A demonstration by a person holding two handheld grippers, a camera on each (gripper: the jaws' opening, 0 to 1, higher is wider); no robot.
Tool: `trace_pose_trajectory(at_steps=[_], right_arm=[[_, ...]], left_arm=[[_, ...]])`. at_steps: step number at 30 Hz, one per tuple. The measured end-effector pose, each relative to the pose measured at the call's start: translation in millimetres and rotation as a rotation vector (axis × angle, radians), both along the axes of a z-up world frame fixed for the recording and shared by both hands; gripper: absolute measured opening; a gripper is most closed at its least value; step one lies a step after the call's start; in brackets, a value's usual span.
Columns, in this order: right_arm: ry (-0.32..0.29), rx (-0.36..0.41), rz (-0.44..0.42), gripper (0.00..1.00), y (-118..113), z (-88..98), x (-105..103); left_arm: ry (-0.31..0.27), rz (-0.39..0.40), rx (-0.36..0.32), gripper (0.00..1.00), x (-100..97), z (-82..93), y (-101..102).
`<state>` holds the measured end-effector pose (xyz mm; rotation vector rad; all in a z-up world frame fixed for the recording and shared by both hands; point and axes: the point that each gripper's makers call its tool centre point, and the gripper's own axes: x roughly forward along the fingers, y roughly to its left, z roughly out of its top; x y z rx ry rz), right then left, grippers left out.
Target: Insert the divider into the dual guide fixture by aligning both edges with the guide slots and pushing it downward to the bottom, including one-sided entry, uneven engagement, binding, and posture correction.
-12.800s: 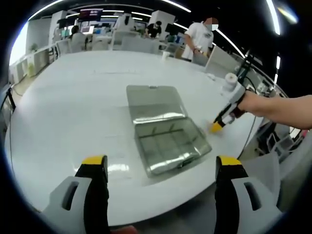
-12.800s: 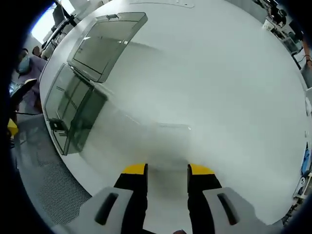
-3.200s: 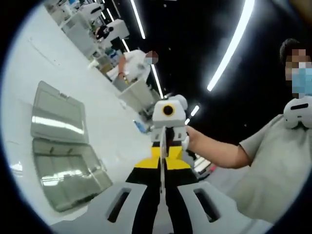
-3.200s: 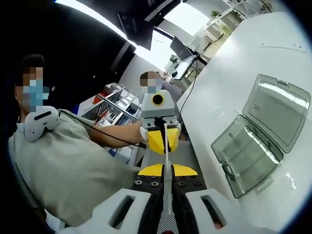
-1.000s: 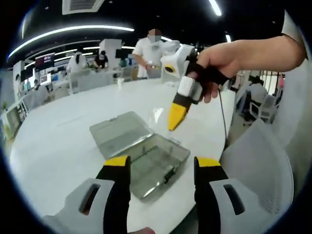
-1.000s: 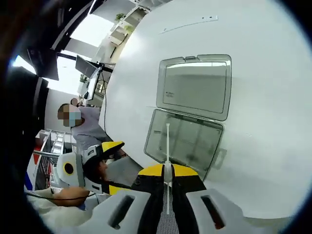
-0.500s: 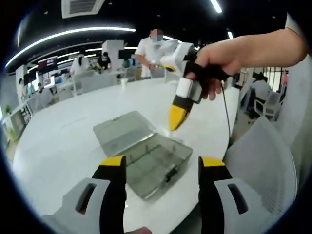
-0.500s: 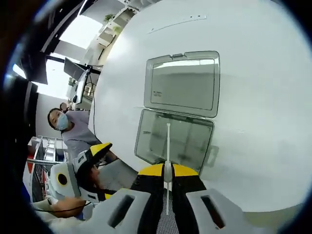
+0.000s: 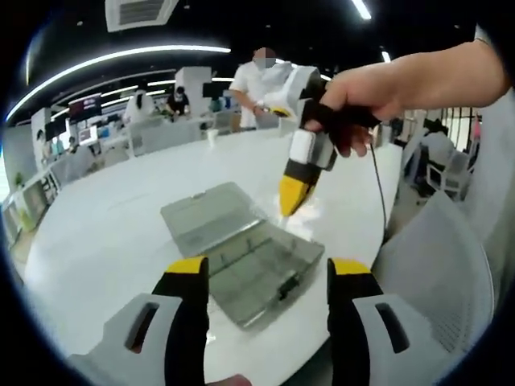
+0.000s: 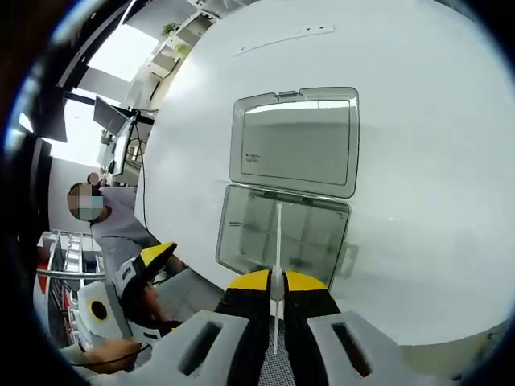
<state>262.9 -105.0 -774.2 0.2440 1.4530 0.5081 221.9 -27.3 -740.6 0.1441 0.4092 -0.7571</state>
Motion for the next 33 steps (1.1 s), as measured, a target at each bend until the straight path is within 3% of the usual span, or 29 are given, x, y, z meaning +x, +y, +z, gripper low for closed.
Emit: trace_pose_trajectory(at_steps=[14,24,33], right_arm=[[0.004,-0.038,-0.013,0.00,9.0,0.3,-3.4],[0.049,-0.088,-0.019,0.00,7.0,-7.9,-7.0],[0.053,-0.093,-0.040,0.00,5.2,-11.9,0.2]], left_arm=[[-0.005,0.021,0.002,0.58,1.1,2.4,4.5],[0.001,0.035,0.004,0.57,1.8,1.7,8.0],[0.001,0.040,0.000,0.57,2.6,1.5,8.4]])
